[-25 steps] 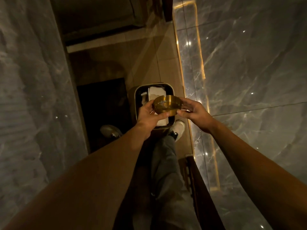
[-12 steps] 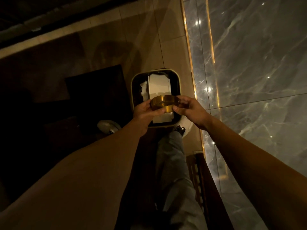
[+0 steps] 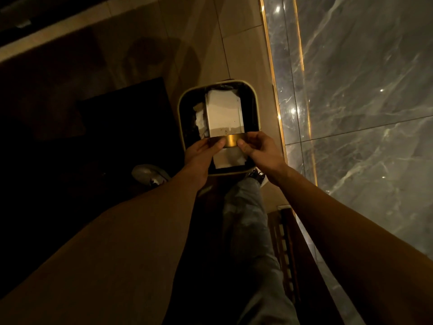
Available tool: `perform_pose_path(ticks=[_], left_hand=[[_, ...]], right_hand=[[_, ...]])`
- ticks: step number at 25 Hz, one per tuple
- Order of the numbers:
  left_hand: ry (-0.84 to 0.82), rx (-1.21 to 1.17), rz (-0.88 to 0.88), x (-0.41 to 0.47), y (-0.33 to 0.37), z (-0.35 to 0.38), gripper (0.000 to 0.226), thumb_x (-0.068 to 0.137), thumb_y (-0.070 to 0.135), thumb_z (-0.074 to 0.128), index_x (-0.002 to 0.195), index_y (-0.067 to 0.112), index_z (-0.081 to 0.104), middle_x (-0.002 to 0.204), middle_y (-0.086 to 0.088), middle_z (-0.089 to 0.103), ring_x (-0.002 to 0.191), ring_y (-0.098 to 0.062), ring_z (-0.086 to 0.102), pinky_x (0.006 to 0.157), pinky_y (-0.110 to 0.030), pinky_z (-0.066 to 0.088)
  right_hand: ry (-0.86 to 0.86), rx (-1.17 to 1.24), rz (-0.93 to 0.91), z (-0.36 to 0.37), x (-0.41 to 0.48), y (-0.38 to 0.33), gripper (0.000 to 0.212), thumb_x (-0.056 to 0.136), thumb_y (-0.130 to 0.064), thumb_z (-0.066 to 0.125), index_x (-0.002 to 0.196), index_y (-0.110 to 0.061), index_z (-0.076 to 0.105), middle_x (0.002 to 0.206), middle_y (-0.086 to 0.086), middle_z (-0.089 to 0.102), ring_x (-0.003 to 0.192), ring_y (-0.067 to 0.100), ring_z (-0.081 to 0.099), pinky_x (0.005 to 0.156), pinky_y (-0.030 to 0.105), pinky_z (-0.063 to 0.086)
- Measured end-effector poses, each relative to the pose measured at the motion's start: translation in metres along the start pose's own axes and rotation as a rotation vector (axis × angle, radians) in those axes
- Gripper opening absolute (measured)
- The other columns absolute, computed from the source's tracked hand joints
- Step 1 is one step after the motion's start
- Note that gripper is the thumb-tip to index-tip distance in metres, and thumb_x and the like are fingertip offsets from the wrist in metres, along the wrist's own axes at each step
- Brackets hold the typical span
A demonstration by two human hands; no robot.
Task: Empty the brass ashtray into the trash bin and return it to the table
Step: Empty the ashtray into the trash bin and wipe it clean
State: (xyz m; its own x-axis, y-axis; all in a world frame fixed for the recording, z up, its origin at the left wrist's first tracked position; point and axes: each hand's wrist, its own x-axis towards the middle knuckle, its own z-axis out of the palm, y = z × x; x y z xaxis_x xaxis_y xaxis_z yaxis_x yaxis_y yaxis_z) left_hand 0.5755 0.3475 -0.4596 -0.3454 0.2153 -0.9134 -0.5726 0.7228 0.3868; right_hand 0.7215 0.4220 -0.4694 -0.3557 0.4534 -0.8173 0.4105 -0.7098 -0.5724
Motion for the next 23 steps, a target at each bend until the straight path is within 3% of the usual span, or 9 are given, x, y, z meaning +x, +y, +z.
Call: perform_pose_path(ticks=[5, 8, 10, 15, 20, 23], left_hand=[[0.039, -0.010, -0.015, 0.008, -0.001, -0.002, 0.040, 0.082, 0.021, 0.077, 0.119, 0.007, 0.068, 0.116, -0.010, 0.072, 0.105, -0.022, 0.069, 0.083, -0.030, 0.057], [0.148, 0.007, -0.037, 0.011, -0.003, 0.002, 0.050, 0.077, 0.033, 0.080, 0.120, 0.010, 0.066, 0.114, -0.007, 0.071, 0.096, -0.016, 0.069, 0.062, -0.019, 0.055], [0.213, 0.034, -0.036, 0.013, -0.003, 0.006, 0.050, 0.077, 0.040, 0.079, 0.116, 0.010, 0.068, 0.111, -0.005, 0.071, 0.096, -0.018, 0.068, 0.058, -0.018, 0.050], [0.260, 0.136, -0.013, 0.009, 0.003, 0.019, 0.043, 0.086, 0.044, 0.068, 0.109, 0.008, 0.070, 0.099, -0.002, 0.069, 0.081, -0.010, 0.060, 0.061, -0.020, 0.041], [0.306, 0.208, 0.036, 0.003, 0.006, 0.025, 0.050, 0.089, 0.045, 0.062, 0.128, 0.014, 0.057, 0.128, -0.009, 0.062, 0.116, -0.025, 0.059, 0.090, -0.030, 0.046], [0.314, 0.275, 0.134, 0.000, 0.005, 0.024, 0.041, 0.095, 0.039, 0.055, 0.130, 0.019, 0.053, 0.131, -0.011, 0.059, 0.118, -0.028, 0.057, 0.092, -0.033, 0.046]], right_hand=[[0.038, -0.003, -0.024, 0.012, 0.010, 0.004, 0.035, 0.094, -0.024, 0.060, 0.125, -0.008, 0.056, 0.113, 0.001, 0.063, 0.105, 0.014, 0.061, 0.093, 0.030, 0.053], [0.050, -0.010, -0.025, 0.018, 0.015, 0.008, 0.041, 0.094, -0.028, 0.059, 0.130, -0.009, 0.055, 0.124, 0.009, 0.063, 0.115, 0.021, 0.059, 0.101, 0.043, 0.049], [0.058, -0.033, -0.025, 0.021, 0.017, 0.009, 0.045, 0.095, -0.029, 0.057, 0.135, -0.010, 0.050, 0.130, 0.010, 0.060, 0.120, 0.022, 0.057, 0.104, 0.042, 0.047], [0.088, -0.111, -0.056, 0.022, 0.019, 0.009, 0.044, 0.097, -0.023, 0.054, 0.138, -0.009, 0.046, 0.133, 0.010, 0.058, 0.120, 0.021, 0.055, 0.097, 0.030, 0.046], [0.105, -0.082, -0.091, 0.023, 0.015, 0.008, 0.039, 0.095, -0.017, 0.057, 0.132, -0.013, 0.045, 0.128, 0.010, 0.058, 0.115, 0.020, 0.057, 0.087, 0.023, 0.050], [0.093, -0.135, -0.151, 0.020, 0.013, 0.003, 0.038, 0.096, -0.013, 0.053, 0.133, -0.013, 0.047, 0.128, 0.008, 0.057, 0.116, 0.015, 0.054, 0.088, 0.017, 0.046]])
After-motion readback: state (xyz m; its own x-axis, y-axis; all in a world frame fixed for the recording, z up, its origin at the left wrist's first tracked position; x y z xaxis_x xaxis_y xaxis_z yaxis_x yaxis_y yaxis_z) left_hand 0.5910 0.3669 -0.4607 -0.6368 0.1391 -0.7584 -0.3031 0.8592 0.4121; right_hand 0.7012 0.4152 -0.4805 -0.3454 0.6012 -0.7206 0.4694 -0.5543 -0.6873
